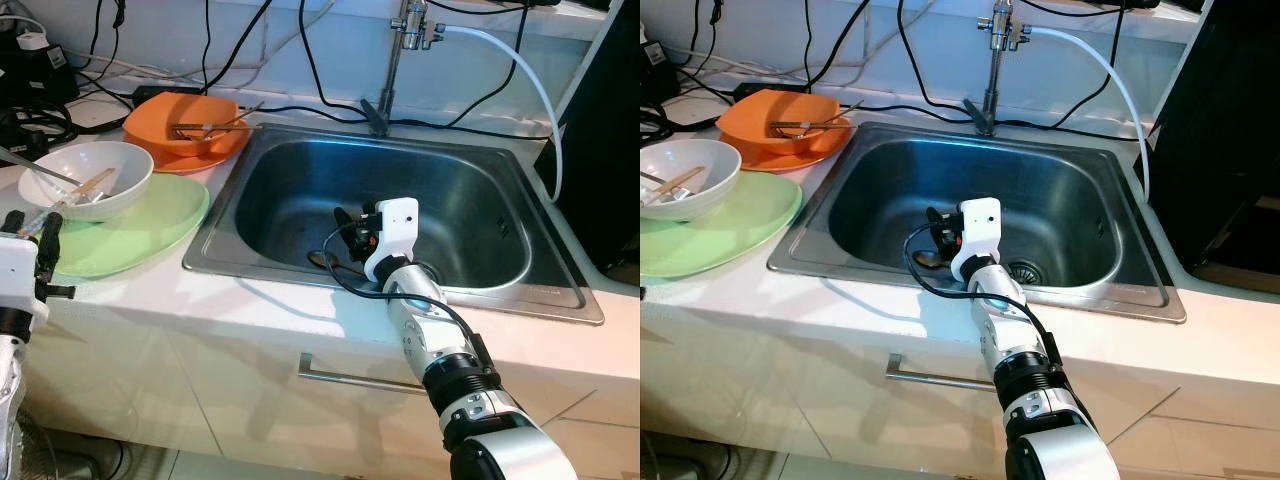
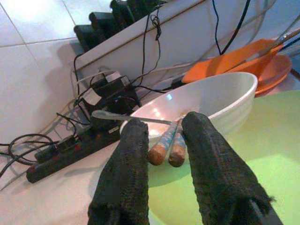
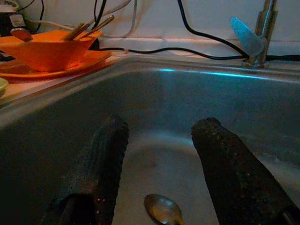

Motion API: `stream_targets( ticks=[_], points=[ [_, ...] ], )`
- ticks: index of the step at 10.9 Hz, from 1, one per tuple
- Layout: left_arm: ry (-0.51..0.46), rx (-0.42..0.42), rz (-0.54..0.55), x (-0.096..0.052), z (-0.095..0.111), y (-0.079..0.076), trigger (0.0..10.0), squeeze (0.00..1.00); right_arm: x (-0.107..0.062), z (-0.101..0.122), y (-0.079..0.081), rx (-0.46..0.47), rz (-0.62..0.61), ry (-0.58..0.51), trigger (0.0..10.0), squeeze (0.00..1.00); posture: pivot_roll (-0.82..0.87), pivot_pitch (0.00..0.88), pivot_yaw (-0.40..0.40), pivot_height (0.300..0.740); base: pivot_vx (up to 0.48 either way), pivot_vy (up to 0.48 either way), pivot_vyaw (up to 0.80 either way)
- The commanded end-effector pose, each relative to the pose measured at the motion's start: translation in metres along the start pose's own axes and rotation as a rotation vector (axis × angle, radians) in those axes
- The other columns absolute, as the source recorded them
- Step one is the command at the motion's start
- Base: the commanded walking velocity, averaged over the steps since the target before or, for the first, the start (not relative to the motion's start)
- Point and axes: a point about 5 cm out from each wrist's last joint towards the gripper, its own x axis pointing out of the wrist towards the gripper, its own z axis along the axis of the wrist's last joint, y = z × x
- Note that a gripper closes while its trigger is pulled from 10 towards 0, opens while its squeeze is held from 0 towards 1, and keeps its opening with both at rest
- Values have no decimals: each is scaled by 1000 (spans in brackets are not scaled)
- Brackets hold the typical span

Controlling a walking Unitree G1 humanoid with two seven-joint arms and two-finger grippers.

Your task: Kitchen organization

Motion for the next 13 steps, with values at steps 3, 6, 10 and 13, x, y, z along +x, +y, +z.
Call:
stream_targets(
  ticks=[3, 6, 10, 13],
  points=[
    [3, -5, -3, 3, 0, -4, 0, 0, -2, -5, -3, 10, -12, 26, 10000, 0, 270, 43, -34, 740, 0, 0, 0],
    [-37, -11, -3, 7, 8, -6, 0, 0, -2, -5, -3, 11, -11, 26, 10000, 0, 270, 43, -34, 740, 0, 0, 0],
    [-351, -94, -41, 32, 85, -21, 0, 0, -1, -5, -3, 9, -11, 27, 10000, 0, 272, 37, -38, 740, 0, 0, 0],
    [-481, -329, -250, 51, 125, -67, 0, 0, 0, -5, -4, 4, -20, 26, 10000, 0, 260, 26, -25, 740, 0, 0, 0]
  ],
)
